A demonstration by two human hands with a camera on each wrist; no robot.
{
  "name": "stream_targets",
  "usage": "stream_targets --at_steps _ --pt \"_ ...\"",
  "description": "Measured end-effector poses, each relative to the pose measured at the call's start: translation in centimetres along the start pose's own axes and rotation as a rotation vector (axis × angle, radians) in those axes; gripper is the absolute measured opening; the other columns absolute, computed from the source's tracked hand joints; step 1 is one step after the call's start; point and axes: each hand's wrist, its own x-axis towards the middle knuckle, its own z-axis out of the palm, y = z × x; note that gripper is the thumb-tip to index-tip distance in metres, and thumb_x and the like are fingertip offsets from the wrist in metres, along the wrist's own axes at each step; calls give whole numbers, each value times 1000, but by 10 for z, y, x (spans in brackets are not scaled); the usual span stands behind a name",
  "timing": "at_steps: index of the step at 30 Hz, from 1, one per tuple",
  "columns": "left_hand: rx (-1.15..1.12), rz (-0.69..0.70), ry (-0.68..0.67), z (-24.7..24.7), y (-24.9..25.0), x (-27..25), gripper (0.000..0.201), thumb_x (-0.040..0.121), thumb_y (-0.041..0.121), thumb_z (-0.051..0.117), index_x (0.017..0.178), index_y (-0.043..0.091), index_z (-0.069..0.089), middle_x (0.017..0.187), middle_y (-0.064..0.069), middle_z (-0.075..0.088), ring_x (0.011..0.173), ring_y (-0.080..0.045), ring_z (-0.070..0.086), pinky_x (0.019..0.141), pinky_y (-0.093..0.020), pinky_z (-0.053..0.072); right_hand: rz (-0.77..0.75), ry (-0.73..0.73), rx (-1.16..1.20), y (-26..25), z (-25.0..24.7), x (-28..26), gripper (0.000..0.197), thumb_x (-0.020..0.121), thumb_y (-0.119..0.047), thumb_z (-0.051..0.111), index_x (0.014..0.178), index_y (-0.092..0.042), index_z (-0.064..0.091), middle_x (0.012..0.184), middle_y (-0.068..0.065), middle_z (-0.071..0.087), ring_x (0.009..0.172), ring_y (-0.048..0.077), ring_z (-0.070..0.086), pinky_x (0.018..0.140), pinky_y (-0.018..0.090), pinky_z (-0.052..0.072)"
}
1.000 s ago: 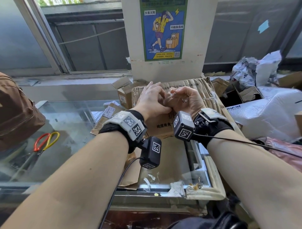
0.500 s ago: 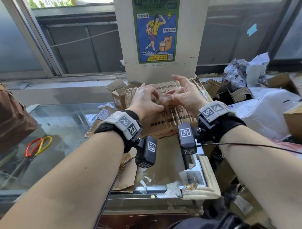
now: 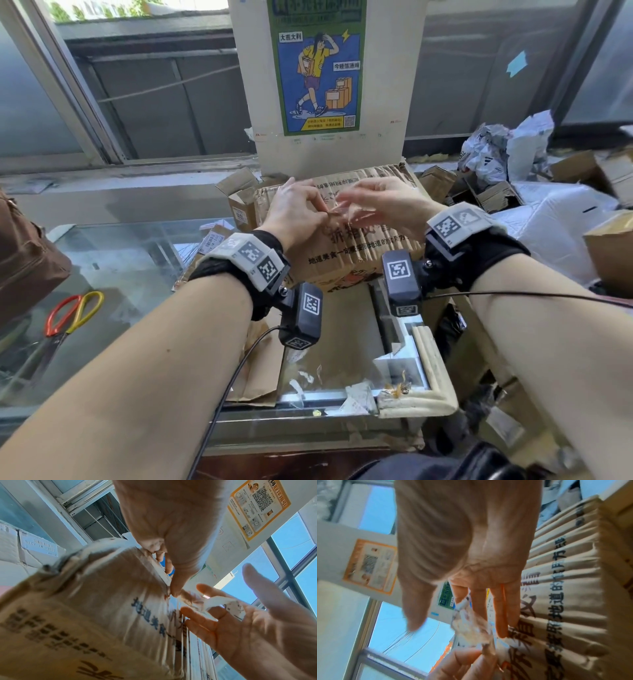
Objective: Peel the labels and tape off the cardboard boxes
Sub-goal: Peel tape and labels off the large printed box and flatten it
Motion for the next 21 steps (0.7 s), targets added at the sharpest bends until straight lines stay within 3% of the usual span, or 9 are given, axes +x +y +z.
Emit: stream_targets --at_steps 2,5,9,12,16,18,21 --pt "-18 -15 -10 1 1 1 10 85 14 69 91 7 72 140 0 52 138 -20 33 114 -28 10 11 74 168 -2 -6 -2 31 96 -28 51 100 0 65 88 12 71 69 15 68 61 23 56" --pt "-45 -39 -12 2 2 2 11 83 16 73 91 8 71 137 0 54 141 -20 28 112 -24 9 -20 120 44 0 -3 0 16 93 -8 56 104 2 62 83 12 68 55 9 65 47 18 50" --pt "-124 -81 -23 3 -2 3 8 81 18 75 86 13 71 140 1 53 145 -19 21 114 -29 12 18 46 -92 3 5 7 25 78 -7 73 102 -5 66 90 9 69 71 14 66 58 23 52" --pt "-156 -107 -27 1 -4 4 3 83 18 73 82 17 71 140 2 53 145 -17 20 115 -33 13 -1 -5 -173 -2 9 8 24 74 -7 77 96 -7 67 88 7 70 72 12 64 61 22 51" --pt "-196 -135 -49 -1 -8 6 13 78 26 78 70 28 68 145 -4 48 145 -15 21 117 -38 15 -73 15 -425 -8 19 15 37 68 -8 83 100 -5 64 88 6 68 77 15 63 72 28 56" --pt "-222 -137 -56 -2 -10 7 16 75 30 80 66 30 67 145 -5 48 145 -16 23 118 -42 17 -115 45 -513 -8 23 20 33 68 -12 84 94 -5 67 84 5 68 73 13 62 70 27 54" --pt "-239 -127 -55 -5 -11 6 16 76 30 80 67 29 67 145 -2 49 143 -15 27 117 -41 20 -168 124 -580 -5 25 23 19 68 -20 84 79 -10 72 72 -2 66 62 5 57 57 16 46"
